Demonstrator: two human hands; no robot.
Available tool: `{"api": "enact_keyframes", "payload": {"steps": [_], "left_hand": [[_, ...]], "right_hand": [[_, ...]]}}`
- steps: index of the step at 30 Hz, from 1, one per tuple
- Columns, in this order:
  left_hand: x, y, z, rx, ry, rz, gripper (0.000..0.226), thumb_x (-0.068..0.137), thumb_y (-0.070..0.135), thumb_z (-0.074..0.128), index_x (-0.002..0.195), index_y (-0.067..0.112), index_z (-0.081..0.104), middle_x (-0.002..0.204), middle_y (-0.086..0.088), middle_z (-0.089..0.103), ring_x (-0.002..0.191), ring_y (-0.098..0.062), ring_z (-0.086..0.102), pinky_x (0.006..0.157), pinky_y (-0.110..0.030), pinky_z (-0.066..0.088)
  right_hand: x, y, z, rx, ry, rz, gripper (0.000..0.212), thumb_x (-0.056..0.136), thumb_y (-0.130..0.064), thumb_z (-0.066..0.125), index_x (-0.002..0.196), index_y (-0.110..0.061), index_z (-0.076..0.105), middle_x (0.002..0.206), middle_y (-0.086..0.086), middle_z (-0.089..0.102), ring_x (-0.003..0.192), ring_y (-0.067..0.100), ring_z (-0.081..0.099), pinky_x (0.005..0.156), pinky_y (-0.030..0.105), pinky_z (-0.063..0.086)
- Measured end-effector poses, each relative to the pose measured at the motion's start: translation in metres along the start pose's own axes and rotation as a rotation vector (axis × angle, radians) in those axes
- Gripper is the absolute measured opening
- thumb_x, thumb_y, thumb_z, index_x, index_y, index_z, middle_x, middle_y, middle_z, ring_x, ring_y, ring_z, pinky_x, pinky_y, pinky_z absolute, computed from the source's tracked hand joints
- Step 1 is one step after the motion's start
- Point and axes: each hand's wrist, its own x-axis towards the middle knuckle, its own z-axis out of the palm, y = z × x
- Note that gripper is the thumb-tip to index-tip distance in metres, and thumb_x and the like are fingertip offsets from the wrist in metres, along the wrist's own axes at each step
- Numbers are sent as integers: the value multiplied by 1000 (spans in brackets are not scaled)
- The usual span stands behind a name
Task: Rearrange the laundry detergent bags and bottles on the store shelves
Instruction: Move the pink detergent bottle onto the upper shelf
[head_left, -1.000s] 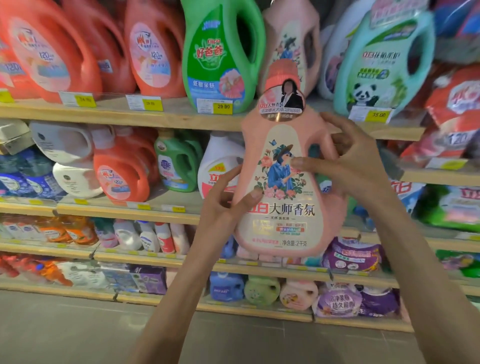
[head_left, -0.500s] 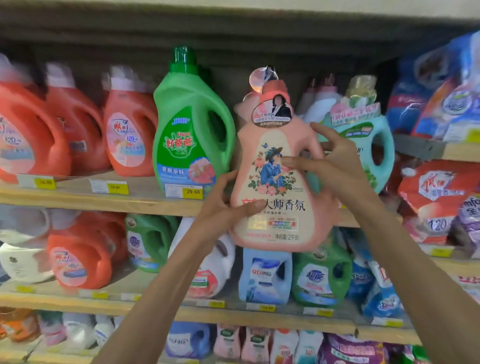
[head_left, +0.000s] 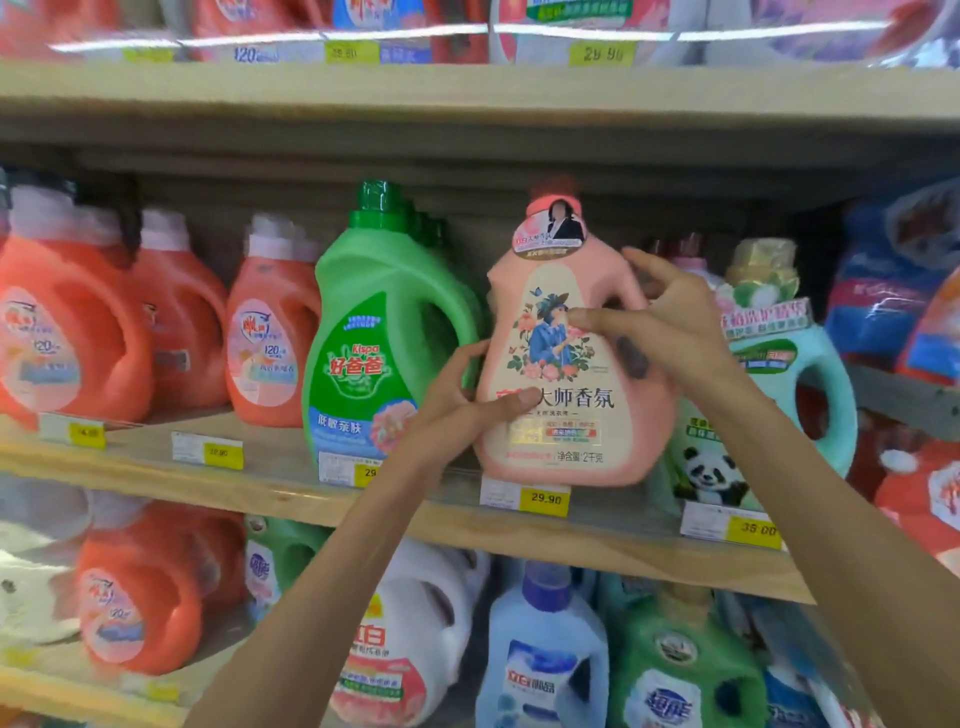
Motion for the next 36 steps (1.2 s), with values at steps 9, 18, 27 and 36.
{"api": "enact_keyframes", "payload": {"steps": [9, 18, 27, 36], "left_hand": [[28, -27, -3, 79, -42, 78, 75, 76, -2, 82, 129, 31, 40, 112, -10, 73, 94, -14, 74, 72, -28, 61], [44, -43, -22, 149, -119, 110, 89, 73, -5, 84, 137, 28, 33, 119, -16, 70, 105, -26, 73, 81, -47, 62], [43, -52, -43, 262, -168, 56, 92, 74, 1, 85, 141, 32, 30, 117, -14, 70, 104, -20, 73, 79, -38, 62], [46, -60, -47, 296, -196, 42, 94, 72, 13, 88, 141, 37, 29, 113, -6, 74, 102, -20, 74, 83, -41, 62]], "right_hand": [[10, 32, 12, -8, -28, -82, 101, 59, -29, 94, 146, -27, 43, 130, -8, 58, 106, -7, 55, 84, 9, 46], [-6, 54, 32, 99, 49, -143, 101, 59, -29, 96, 145, -25, 43, 139, -11, 52, 125, 1, 52, 102, 34, 51], [-26, 66, 51, 87, 106, -134, 102, 60, -30, 95, 146, -23, 41, 139, -3, 51, 126, 7, 51, 105, 30, 47], [-24, 71, 57, 114, 36, -107, 95, 67, -19, 91, 145, -26, 38, 133, -26, 42, 117, -25, 41, 92, -1, 37]]}}
